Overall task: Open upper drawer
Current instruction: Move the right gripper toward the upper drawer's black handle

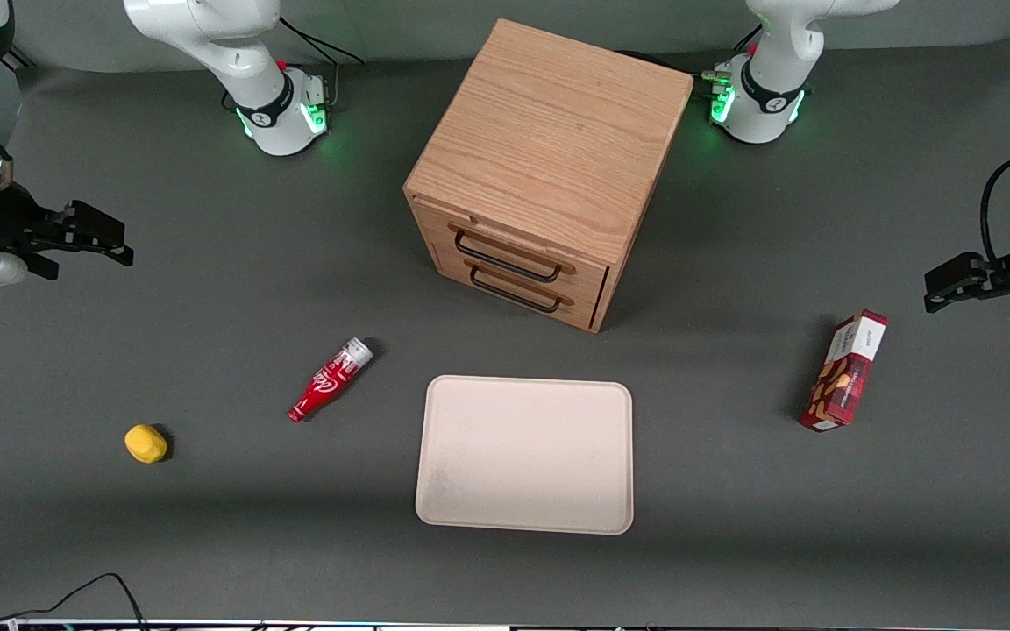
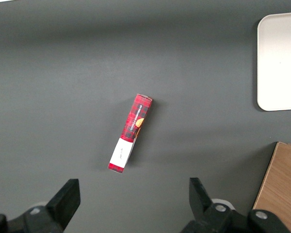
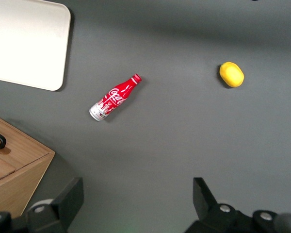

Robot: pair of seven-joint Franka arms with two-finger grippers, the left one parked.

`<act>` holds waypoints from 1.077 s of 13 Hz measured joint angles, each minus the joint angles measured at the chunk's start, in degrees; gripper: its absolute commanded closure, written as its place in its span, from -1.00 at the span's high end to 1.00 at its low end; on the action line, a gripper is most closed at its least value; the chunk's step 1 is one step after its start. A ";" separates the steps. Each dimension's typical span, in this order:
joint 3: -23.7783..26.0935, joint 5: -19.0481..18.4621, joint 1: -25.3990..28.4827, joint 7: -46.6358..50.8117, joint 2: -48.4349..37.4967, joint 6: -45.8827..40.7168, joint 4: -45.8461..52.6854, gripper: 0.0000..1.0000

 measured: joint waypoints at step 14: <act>21.04 -0.21 1.03 -1.81 4.89 -0.39 3.57 1.00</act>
